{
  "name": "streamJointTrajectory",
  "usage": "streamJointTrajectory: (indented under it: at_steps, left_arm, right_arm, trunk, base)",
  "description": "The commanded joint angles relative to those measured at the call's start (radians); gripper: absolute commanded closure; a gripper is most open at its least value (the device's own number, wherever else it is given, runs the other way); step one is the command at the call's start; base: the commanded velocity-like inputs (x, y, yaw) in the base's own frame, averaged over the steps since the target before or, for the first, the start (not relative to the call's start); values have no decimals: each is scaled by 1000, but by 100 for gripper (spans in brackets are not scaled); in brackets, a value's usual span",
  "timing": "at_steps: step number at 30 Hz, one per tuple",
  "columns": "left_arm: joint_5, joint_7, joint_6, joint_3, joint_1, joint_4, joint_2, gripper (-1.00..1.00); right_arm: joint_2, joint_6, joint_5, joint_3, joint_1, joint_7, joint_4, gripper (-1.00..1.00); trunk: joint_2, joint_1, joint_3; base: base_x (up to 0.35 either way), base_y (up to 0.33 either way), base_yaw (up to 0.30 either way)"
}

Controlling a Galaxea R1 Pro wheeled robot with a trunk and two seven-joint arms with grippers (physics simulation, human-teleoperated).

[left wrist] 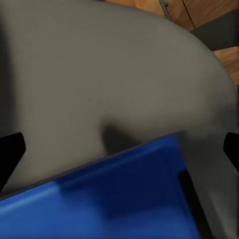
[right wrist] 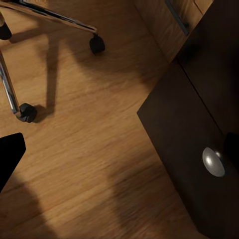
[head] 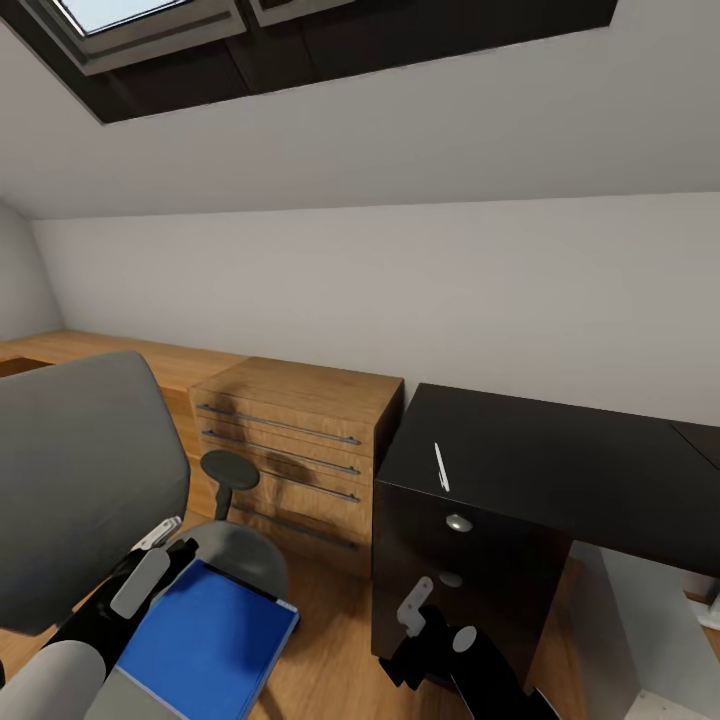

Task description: In the bedroom, organize the workspace by keeping the computer under the desk, ensuring the monitor is on the desk, placing the keyboard on the desk next to the monitor, placing the mouse on the desk next to the keyboard, moving the folder from the swivel chair onto the desk next to the mouse, stacking the notebook on top of the folder with the pen on top of the notebook, and positioning the swivel chair next to the desk.

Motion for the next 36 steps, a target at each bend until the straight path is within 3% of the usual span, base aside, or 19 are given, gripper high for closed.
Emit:
streamJointTrajectory:
  at_steps: [1,11,28,32,33,36]
  left_arm:
    - [6,8,3,-5,0,-4,0,-100]
    - [7,10,6,-8,1,-32,-7,-100]
    - [7,18,7,-46,1,-61,-8,-100]
    - [6,20,7,-48,39,-152,-8,-100]
    - [5,21,7,-48,76,-231,-8,-100]
    - [5,21,7,-49,86,-253,-8,-100]
  right_arm:
    - [0,3,11,-1,-1,7,-2,-100]
    - [2,7,6,-5,-1,8,-2,-100]
    - [8,14,1,-8,-2,3,-3,-100]
    - [9,14,1,-27,-2,3,-3,-100]
    - [10,14,0,-70,-2,4,-3,-100]
    - [10,13,0,-84,-2,5,-3,-100]
  trunk:
    - [-1,0,-1]
    - [-1,0,-1]
    - [-1,0,-1]
    - [-1,0,-1]
    - [-1,0,-1]
    - [-1,0,-1]
  base:
    - [0,0,0]
    - [0,0,0]
    - [0,0,0]
    - [0,0,0]
    - [0,0,-19]
    - [0,0,-57]
